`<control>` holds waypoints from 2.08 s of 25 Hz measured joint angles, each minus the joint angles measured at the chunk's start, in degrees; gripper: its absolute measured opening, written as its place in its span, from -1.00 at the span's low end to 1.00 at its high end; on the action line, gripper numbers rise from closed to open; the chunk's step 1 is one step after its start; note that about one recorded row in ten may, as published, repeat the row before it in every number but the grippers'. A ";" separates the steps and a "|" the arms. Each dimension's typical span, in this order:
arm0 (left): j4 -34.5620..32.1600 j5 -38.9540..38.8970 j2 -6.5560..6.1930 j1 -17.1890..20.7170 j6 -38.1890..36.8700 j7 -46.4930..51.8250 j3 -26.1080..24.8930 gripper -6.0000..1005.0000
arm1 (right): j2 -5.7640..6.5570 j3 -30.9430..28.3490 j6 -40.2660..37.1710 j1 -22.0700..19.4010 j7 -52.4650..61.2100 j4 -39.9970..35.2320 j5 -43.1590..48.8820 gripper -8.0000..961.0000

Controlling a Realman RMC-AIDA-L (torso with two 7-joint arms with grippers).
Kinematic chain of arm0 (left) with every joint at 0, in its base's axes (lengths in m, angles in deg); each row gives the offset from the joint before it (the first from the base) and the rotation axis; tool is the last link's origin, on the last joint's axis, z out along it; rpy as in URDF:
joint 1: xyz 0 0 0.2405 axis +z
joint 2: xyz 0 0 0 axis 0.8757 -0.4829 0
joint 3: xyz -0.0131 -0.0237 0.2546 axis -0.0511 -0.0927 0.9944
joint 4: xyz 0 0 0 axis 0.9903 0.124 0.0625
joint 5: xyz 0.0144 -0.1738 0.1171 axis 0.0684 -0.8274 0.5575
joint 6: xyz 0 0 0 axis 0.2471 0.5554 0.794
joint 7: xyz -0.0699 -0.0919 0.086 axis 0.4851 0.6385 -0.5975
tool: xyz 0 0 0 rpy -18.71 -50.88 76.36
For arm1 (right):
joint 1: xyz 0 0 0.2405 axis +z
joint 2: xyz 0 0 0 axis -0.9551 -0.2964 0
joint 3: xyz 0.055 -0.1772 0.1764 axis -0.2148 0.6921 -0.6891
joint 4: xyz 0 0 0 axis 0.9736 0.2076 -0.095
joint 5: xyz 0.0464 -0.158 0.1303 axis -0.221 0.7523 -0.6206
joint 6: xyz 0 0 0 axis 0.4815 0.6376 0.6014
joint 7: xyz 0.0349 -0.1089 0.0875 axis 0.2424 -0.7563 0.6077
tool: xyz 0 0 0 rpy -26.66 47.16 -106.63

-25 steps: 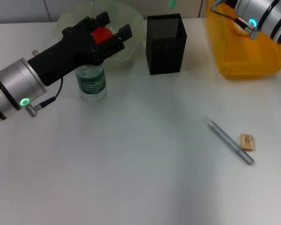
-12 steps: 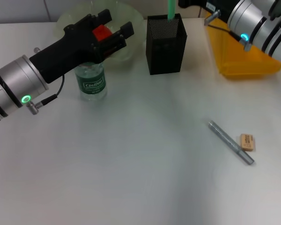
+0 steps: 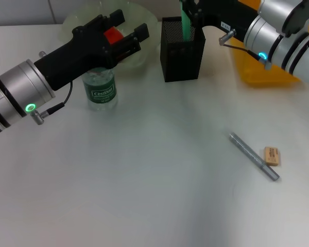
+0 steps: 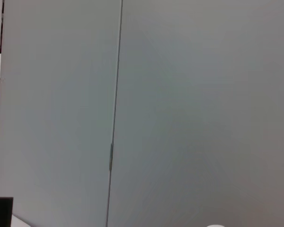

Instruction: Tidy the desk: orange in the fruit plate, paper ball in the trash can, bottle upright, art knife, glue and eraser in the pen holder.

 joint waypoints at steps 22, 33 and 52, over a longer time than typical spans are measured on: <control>0.11 -0.01 0.00 0.14 -0.27 -0.73 -0.21 0.53 | 0.76 9.78 9.75 -14.92 40.09 -33.69 23.78 0.08; 0.51 -0.10 0.00 0.36 -0.16 -1.26 -0.17 0.53 | 0.72 -3.79 -16.46 -21.23 94.23 -60.21 75.36 0.07; 1.61 -0.10 0.16 -0.35 -0.31 -2.58 0.15 0.53 | 0.62 -9.76 -55.48 -9.69 128.04 -71.91 117.05 0.06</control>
